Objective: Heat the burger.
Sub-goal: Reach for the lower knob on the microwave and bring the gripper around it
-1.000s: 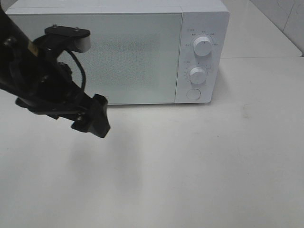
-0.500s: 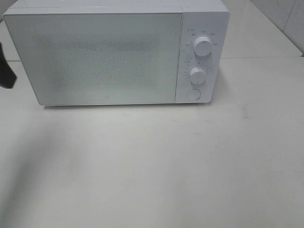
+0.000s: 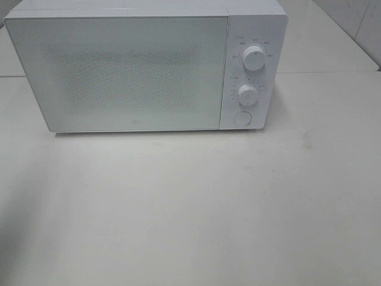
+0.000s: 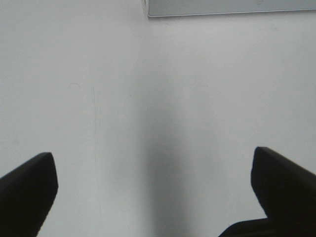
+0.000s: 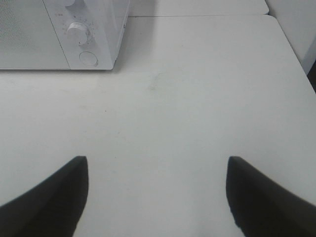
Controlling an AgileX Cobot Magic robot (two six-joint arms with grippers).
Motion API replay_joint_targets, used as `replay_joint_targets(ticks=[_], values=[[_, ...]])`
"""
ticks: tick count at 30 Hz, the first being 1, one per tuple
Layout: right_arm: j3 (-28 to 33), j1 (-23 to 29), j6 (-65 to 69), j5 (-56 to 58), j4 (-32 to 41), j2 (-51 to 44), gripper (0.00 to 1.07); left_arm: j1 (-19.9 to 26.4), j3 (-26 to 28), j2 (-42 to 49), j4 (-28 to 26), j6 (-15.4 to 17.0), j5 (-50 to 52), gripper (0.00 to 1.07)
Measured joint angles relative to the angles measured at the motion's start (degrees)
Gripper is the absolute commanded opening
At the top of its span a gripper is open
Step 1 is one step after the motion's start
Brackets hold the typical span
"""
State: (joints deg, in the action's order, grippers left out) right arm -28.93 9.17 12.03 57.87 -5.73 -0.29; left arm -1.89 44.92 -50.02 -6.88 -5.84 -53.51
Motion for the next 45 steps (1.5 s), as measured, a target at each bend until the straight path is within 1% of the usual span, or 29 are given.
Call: replay_joint_targets(ticks=[1, 2, 4, 5, 7, 9, 10, 11, 13, 16, 18, 19, 21, 26, 36, 37, 39, 40, 45], values=[[0.0, 0.0, 0.0, 0.0, 0.0, 0.0, 0.75, 0.0, -1.32, 1.6, 0.0, -0.29, 0.17, 1.0], [0.0, 0.0, 0.0, 0.0, 0.0, 0.0, 0.75, 0.0, -1.32, 1.6, 0.0, -0.29, 0.17, 1.0], [0.0, 0.0, 0.0, 0.0, 0.0, 0.0, 0.75, 0.0, -5.5, 9.57, 0.11, -0.63, 0.17, 1.0], [0.0, 0.0, 0.0, 0.0, 0.0, 0.0, 0.75, 0.0, -5.5, 9.57, 0.11, -0.63, 0.17, 1.0], [0.0, 0.0, 0.0, 0.0, 0.0, 0.0, 0.75, 0.0, -7.85, 15.01, 0.17, -0.74, 0.17, 1.0], [0.0, 0.0, 0.0, 0.0, 0.0, 0.0, 0.75, 0.0, -8.48, 16.5, 0.17, -0.74, 0.11, 1.0], [0.0, 0.0, 0.0, 0.0, 0.0, 0.0, 0.75, 0.0, -9.8, 20.11, 0.17, -0.74, 0.11, 1.0], [0.0, 0.0, 0.0, 0.0, 0.0, 0.0, 0.75, 0.0, -9.8, 20.11, 0.17, -0.74, 0.11, 1.0], [0.0, 0.0, 0.0, 0.0, 0.0, 0.0, 0.75, 0.0, -11.17, 24.98, 0.17, -0.74, -0.11, 0.99], [0.0, 0.0, 0.0, 0.0, 0.0, 0.0, 0.75, 0.0, -11.57, 26.53, 0.11, -0.74, -0.4, 0.99], [0.0, 0.0, 0.0, 0.0, 0.0, 0.0, 0.75, 0.0, -12.95, 31.63, -0.23, -0.92, -3.44, 0.98], [0.0, 0.0, 0.0, 0.0, 0.0, 0.0, 0.75, 0.0, -12.95, 31.63, -0.23, -0.92, -3.44, 0.98], [0.0, 0.0, 0.0, 0.0, 0.0, 0.0, 0.75, 0.0, -14.09, 35.12, -0.29, -0.97, -6.25, 0.98], [0.0, 0.0, 0.0, 0.0, 0.0, 0.0, 0.75, 0.0, -14.55, 39.02, -1.49, -1.72, -7.68, 0.98], [0.0, 0.0, 0.0, 0.0, 0.0, 0.0, 0.75, 0.0, -14.95, 45.95, -1.6, -1.83, -8.25, 0.98], [0.0, 0.0, 0.0, 0.0, 0.0, 0.0, 0.75, 0.0, -14.95, 47.78, -1.32, -1.38, -8.25, 0.98], [0.0, 0.0, 0.0, 0.0, 0.0, 0.0, 0.75, 0.0, -14.95, 48.47, -1.03, -1.09, -8.25, 0.98], [0.0, 0.0, 0.0, 0.0, 0.0, 0.0, 0.75, 0.0, -15.01, 49.85, -0.52, -0.17, -8.25, 0.98], [0.0, 0.0, 0.0, 0.0, 0.0, 0.0, 0.75, 0.0, -15.13, 50.25, 0.97, 1.15, -8.25, 0.98]])
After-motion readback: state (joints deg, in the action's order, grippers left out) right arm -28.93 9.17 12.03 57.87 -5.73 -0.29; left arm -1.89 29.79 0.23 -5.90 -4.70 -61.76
